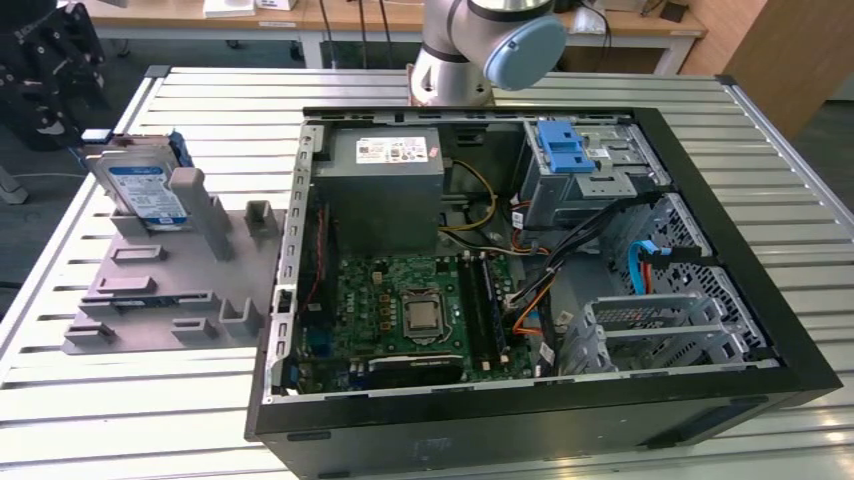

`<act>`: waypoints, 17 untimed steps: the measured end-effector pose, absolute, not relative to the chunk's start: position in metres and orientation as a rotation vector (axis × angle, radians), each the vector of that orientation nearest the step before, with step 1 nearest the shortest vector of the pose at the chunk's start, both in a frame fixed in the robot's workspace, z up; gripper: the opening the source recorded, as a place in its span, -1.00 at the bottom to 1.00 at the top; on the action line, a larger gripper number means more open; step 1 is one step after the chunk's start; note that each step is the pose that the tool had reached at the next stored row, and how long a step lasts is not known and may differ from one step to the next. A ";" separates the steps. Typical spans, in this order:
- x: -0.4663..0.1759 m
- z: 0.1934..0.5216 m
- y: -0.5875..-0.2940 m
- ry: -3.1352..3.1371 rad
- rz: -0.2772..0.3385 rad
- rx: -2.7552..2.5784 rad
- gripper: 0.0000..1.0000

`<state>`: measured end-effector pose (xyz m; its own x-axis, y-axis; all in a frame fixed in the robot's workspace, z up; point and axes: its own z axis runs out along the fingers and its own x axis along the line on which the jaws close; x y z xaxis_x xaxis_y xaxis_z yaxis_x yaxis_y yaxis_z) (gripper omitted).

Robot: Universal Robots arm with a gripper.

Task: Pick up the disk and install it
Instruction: 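Pick up the disk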

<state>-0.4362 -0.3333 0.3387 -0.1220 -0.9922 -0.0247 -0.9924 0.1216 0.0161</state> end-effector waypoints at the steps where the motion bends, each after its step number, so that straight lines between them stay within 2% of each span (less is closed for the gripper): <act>1: -0.436 0.338 -0.333 2.347 0.045 -2.076 0.29; 17: -0.437 0.330 -0.333 2.347 0.045 -2.076 0.29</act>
